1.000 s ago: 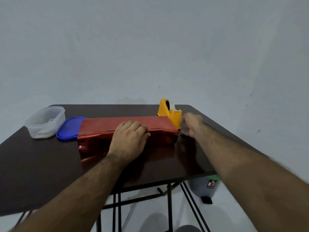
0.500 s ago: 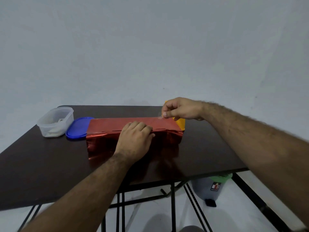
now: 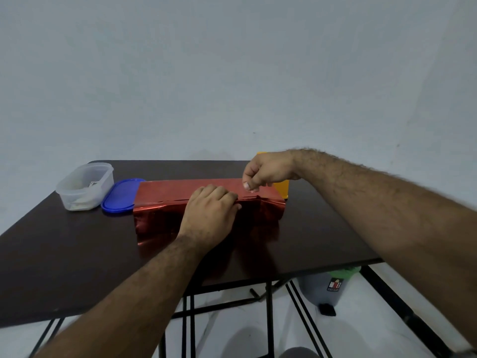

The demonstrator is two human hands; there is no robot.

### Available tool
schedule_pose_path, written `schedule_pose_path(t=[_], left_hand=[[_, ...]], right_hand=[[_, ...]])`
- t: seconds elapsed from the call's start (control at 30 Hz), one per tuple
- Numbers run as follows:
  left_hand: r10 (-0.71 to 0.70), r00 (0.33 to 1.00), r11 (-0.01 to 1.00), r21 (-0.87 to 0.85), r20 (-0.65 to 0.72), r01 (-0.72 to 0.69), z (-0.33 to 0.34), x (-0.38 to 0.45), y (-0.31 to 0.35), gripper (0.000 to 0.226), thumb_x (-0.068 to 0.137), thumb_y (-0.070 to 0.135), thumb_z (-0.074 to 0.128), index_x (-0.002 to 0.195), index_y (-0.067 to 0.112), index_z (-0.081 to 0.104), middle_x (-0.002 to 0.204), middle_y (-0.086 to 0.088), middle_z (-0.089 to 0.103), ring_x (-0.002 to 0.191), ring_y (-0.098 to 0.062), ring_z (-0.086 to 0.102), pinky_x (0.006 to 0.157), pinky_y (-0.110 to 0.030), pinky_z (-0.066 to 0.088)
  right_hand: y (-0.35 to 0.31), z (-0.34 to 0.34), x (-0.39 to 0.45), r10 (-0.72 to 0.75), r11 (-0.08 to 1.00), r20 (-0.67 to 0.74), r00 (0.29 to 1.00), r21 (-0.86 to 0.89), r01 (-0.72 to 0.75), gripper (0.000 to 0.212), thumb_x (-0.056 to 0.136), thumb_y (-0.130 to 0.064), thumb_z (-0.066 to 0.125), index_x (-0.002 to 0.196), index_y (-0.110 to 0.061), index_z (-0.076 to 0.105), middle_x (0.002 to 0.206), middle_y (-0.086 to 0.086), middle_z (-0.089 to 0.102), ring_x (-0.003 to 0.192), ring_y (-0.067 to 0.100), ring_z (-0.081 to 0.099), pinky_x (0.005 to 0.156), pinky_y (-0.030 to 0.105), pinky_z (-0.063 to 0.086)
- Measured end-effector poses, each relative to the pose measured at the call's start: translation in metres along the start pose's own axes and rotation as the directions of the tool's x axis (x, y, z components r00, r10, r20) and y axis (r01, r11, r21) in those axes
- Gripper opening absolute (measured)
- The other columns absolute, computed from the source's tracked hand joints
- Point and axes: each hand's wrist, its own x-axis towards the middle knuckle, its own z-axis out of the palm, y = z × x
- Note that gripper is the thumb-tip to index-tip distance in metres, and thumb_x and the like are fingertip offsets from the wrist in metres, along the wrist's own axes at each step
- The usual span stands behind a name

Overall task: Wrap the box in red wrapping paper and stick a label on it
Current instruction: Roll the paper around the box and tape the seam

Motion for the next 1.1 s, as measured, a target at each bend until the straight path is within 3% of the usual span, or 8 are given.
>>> schedule_pose_path(t=[0.2,0.3,0.4,0.6,0.7,0.83,1.03,1.1], left_hand=[[0.001,1.000,1.000,0.003,0.004,-0.001,-0.001,0.000,0.000,0.022,0.100,0.037,0.067,0.111,0.020,0.077,0.099,0.003,0.073,0.097,-0.024,0.065,0.094,-0.043,0.049],[0.004,1.000,1.000,0.006,0.004,-0.004,-0.002,0.000,0.002,0.022,0.099,0.036,0.068,0.111,0.020,0.077,0.099,0.002,0.073,0.097,-0.024,0.065,0.093,-0.042,0.049],[0.001,1.000,1.000,0.003,0.007,-0.001,-0.002,0.000,0.002,0.023,0.100,0.036,0.068,0.112,0.020,0.077,0.100,0.002,0.073,0.098,-0.024,0.065,0.095,-0.043,0.049],[0.000,1.000,1.000,0.013,0.005,0.000,-0.001,0.000,0.000,0.023,0.099,0.036,0.067,0.110,0.019,0.077,0.099,0.002,0.073,0.097,-0.025,0.065,0.094,-0.043,0.048],[0.005,1.000,1.000,0.012,0.011,-0.005,-0.001,0.000,0.000,0.023,0.100,0.037,0.067,0.110,0.019,0.077,0.100,0.002,0.073,0.097,-0.025,0.065,0.094,-0.043,0.049],[0.004,1.000,1.000,0.013,0.007,-0.005,-0.001,0.000,0.000,0.023,0.100,0.037,0.066,0.111,0.019,0.077,0.100,0.002,0.073,0.098,-0.024,0.065,0.095,-0.043,0.049],[0.010,1.000,1.000,0.022,0.005,-0.010,-0.001,0.001,0.000,0.022,0.100,0.036,0.067,0.109,0.019,0.078,0.099,0.002,0.073,0.097,-0.024,0.065,0.093,-0.041,0.048],[0.008,1.000,1.000,0.022,0.010,-0.009,-0.001,0.001,0.000,0.023,0.100,0.037,0.066,0.108,0.019,0.078,0.098,0.002,0.073,0.096,-0.024,0.065,0.093,-0.042,0.048]], right_hand=[[-0.007,0.003,0.005,0.089,0.995,0.017,0.996,0.044,-0.090,0.014,0.097,-0.014,0.065,0.087,-0.022,0.069,0.078,-0.006,0.062,0.079,0.014,0.048,0.072,0.031,0.039],[-0.007,0.000,0.005,0.105,0.968,0.037,0.994,0.224,-0.110,0.017,0.098,-0.012,0.057,0.088,-0.021,0.068,0.075,-0.005,0.059,0.070,0.012,0.046,0.068,0.031,0.036],[-0.008,-0.001,0.002,0.154,0.917,0.078,0.985,0.361,-0.172,0.018,0.100,-0.023,0.055,0.087,-0.019,0.067,0.071,-0.005,0.056,0.064,0.011,0.044,0.063,0.030,0.032],[-0.001,0.012,0.006,0.236,0.939,0.065,0.970,0.241,-0.245,0.020,0.096,-0.031,0.068,0.078,-0.023,0.064,0.070,-0.009,0.057,0.063,0.010,0.043,0.066,0.031,0.029],[-0.003,0.015,0.004,0.220,0.940,0.039,0.975,0.259,-0.222,0.025,0.101,-0.023,0.065,0.076,-0.022,0.063,0.065,-0.011,0.056,0.062,0.006,0.046,0.065,0.023,0.034],[-0.008,0.016,0.004,0.175,0.946,0.030,0.984,0.271,-0.176,0.032,0.102,-0.015,0.064,0.071,-0.019,0.062,0.062,-0.010,0.056,0.062,0.007,0.046,0.066,0.023,0.037],[-0.014,0.020,0.008,0.274,0.949,0.008,0.962,0.159,-0.272,0.010,0.096,-0.019,0.072,0.087,-0.014,0.073,0.084,0.001,0.059,0.078,0.013,0.050,0.073,0.029,0.038],[-0.017,0.021,0.009,0.302,0.944,-0.009,0.953,0.146,-0.297,0.013,0.096,-0.019,0.071,0.084,-0.015,0.073,0.077,-0.002,0.061,0.072,0.011,0.051,0.070,0.027,0.039]])
